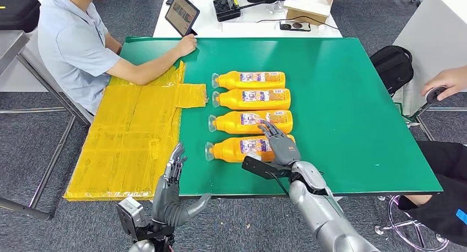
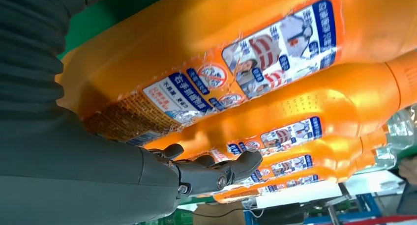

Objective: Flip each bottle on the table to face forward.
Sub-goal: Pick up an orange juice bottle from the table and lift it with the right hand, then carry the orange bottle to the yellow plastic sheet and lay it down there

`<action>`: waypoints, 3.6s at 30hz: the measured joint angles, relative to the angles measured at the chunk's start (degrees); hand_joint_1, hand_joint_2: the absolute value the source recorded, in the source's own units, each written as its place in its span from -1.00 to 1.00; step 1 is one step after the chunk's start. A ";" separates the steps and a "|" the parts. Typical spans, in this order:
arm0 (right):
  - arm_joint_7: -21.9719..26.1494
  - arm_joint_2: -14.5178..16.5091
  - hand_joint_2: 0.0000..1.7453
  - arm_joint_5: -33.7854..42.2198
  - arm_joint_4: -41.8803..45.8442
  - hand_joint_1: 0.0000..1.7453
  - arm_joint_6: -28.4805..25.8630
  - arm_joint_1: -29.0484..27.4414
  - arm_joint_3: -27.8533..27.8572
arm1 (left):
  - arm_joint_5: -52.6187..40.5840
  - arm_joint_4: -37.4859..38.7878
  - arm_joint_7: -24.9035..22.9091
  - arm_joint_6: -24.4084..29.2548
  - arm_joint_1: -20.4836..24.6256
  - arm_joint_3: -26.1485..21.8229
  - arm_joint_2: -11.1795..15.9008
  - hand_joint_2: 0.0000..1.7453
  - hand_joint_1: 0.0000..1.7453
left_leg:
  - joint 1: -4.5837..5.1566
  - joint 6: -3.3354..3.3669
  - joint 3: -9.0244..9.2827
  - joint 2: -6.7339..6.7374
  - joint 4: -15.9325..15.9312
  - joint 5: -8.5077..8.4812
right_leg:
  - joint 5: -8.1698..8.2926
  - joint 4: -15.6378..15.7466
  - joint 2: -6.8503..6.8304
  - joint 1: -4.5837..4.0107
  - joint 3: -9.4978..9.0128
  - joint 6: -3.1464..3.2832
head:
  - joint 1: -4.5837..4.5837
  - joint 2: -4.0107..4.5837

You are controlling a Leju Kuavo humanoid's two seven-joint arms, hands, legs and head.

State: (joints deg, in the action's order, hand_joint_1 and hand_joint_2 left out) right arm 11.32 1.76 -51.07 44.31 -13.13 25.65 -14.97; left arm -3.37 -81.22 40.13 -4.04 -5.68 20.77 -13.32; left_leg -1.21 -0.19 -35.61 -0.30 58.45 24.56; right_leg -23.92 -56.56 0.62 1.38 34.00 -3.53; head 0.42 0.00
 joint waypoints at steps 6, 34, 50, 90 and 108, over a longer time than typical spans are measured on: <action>-1.68 -0.03 1.00 -0.75 -2.12 -1.00 3.74 2.43 -2.37 | -0.42 0.07 0.00 -0.58 0.00 -0.15 -0.40 1.00 -1.00 | 0.00 0.00 0.03 0.01 0.00 0.00 | 0.00 0.01 0.00 0.00 -0.02 0.00 | 0.00 0.00; -2.03 -0.10 1.00 2.88 -6.59 1.00 11.13 7.03 -9.73 | -0.69 0.04 -1.58 -0.92 0.45 -2.73 -1.28 1.00 -1.00 | -0.01 0.00 0.25 0.02 0.00 0.00 | 0.00 0.01 0.02 -0.01 -0.18 0.00 | 0.01 0.00; 0.94 -0.12 1.00 8.29 -6.59 1.00 11.39 6.35 -9.78 | -0.72 -0.17 -1.38 -0.98 0.87 -4.11 -1.28 1.00 -1.00 | -0.01 -0.01 0.57 0.08 0.00 0.03 | 0.00 0.03 0.04 -0.01 -0.43 0.01 | 0.02 0.00; 19.86 11.77 1.00 32.55 11.54 1.00 3.57 -6.60 -9.05 | 16.85 -2.88 -7.63 4.31 -1.20 7.53 3.43 -1.00 -1.00 | -0.03 -0.01 0.00 0.00 -0.01 0.01 | -0.02 0.00 0.00 -0.02 0.03 0.02 | 0.01 0.00; 23.05 14.80 1.00 31.63 10.27 1.00 2.20 -6.97 -17.98 | 1.58 -3.26 -6.33 23.64 0.84 3.51 0.04 -1.00 -1.00 | -0.02 0.00 -0.01 0.01 -0.01 0.01 | -0.02 0.00 0.01 -0.01 0.07 0.03 | 0.02 0.00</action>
State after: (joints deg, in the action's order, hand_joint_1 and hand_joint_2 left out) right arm 34.37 16.56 -19.44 54.58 -10.93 18.68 -32.94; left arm -1.79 -84.48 33.80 19.60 -4.84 24.28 -13.27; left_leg -1.24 -0.20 -35.61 -0.30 58.45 24.57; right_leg -23.94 -56.56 0.62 1.37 34.07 -3.50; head 0.43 0.00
